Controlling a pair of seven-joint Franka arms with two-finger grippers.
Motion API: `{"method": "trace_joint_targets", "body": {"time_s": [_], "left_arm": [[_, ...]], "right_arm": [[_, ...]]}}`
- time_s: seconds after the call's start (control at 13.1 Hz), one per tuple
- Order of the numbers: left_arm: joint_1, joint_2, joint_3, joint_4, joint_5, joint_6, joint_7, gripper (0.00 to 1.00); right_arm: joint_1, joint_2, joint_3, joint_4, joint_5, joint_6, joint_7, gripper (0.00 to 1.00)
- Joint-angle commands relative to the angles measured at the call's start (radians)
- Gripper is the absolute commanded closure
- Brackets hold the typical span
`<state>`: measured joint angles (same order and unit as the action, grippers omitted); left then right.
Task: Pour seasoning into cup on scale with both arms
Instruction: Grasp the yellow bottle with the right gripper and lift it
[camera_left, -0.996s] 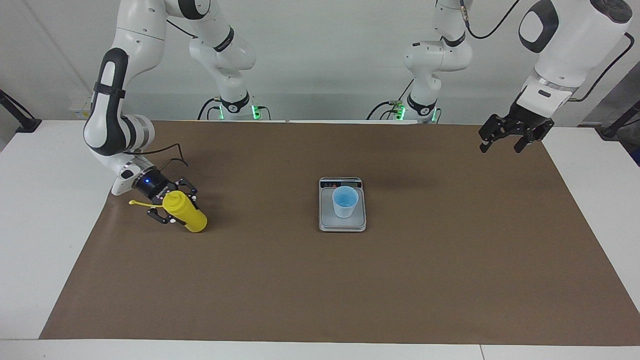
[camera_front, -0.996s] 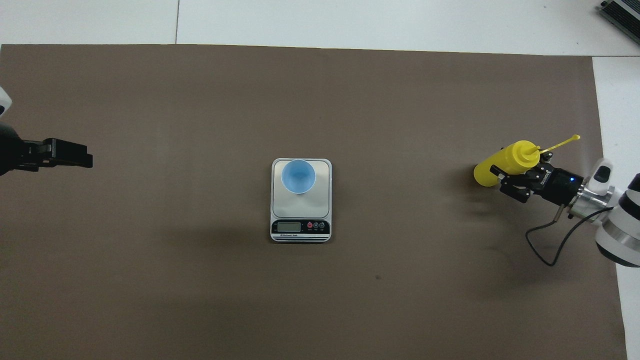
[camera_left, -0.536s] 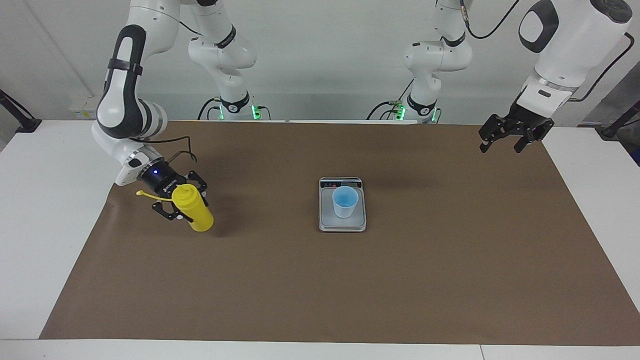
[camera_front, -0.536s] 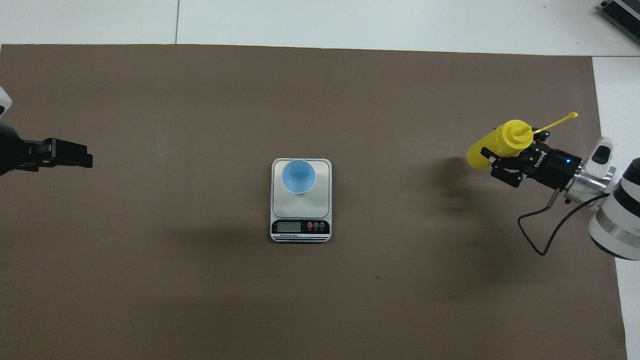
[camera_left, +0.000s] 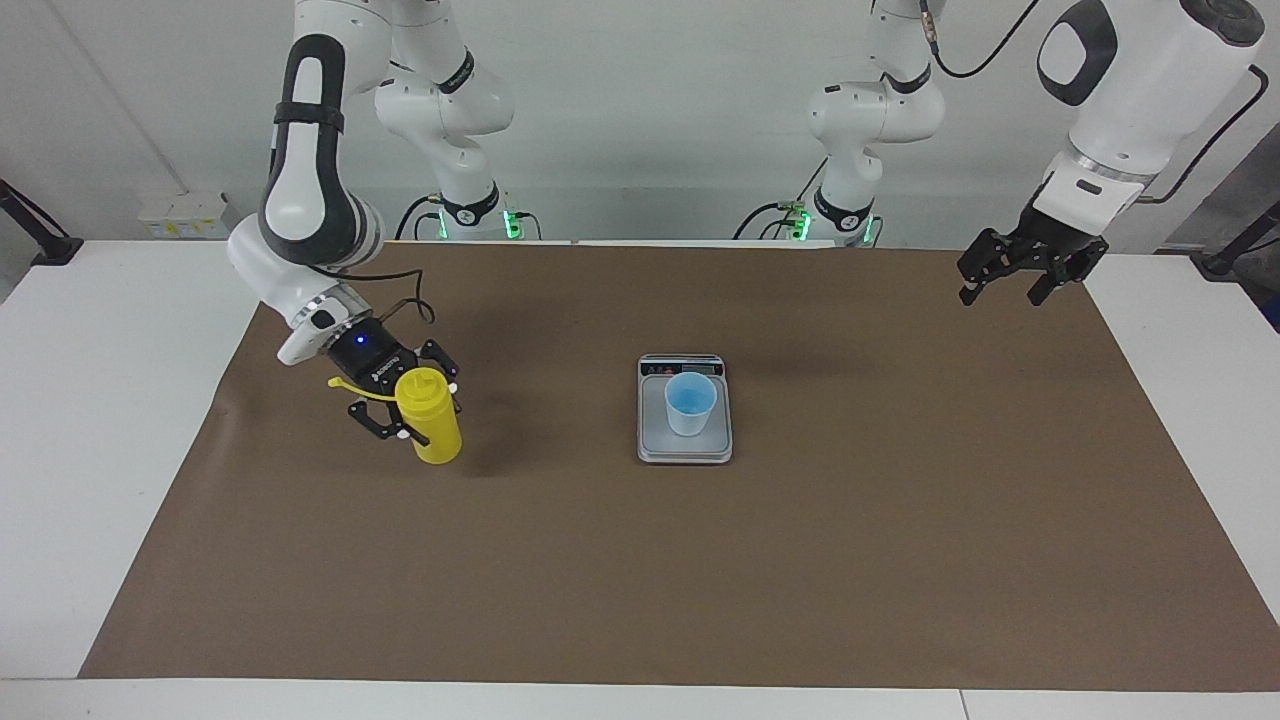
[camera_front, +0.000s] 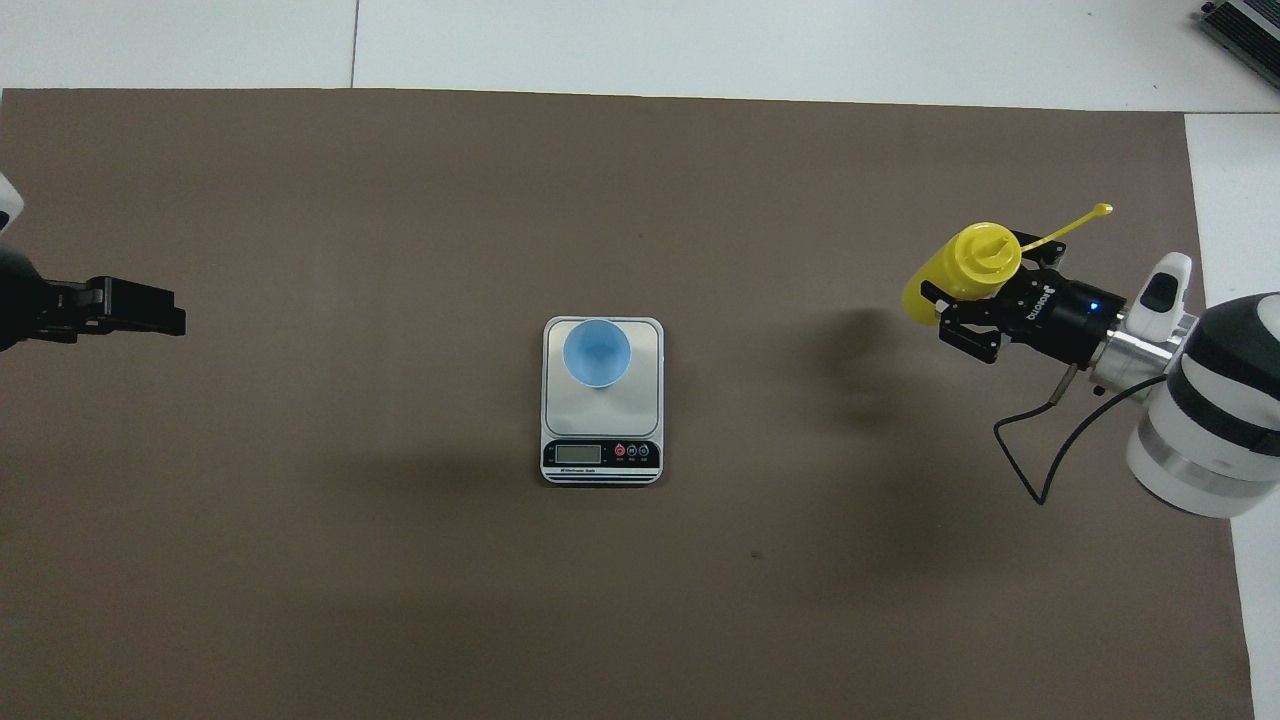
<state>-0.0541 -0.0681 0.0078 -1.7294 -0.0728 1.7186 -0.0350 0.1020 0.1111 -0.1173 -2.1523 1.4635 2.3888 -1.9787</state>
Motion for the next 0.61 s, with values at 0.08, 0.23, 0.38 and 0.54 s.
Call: {"method": "trace_joint_targets", "body": {"time_s": [0.08, 0.23, 0.38, 0.54], "left_arm": [[0.005, -0.009, 0.0, -0.01, -0.007, -0.005, -0.003, 0.0], [0.005, -0.009, 0.0, -0.01, -0.009, -0.005, -0.003, 0.0], [0.007, -0.009, 0.0, -0.01, -0.009, -0.005, -0.003, 0.0], [0.007, -0.009, 0.0, -0.009, -0.009, -0.005, -0.003, 0.0]], "right_arm": [[0.106, -0.039, -0.001, -0.011, -0.04, 0.139, 0.086, 0.38], [0.171, -0.042, -0.001, -0.011, -0.048, 0.225, 0.103, 0.37], [0.226, -0.048, -0.001, -0.011, -0.055, 0.285, 0.138, 0.37], [0.248, -0.048, -0.001, -0.011, -0.092, 0.303, 0.164, 0.37]]}}
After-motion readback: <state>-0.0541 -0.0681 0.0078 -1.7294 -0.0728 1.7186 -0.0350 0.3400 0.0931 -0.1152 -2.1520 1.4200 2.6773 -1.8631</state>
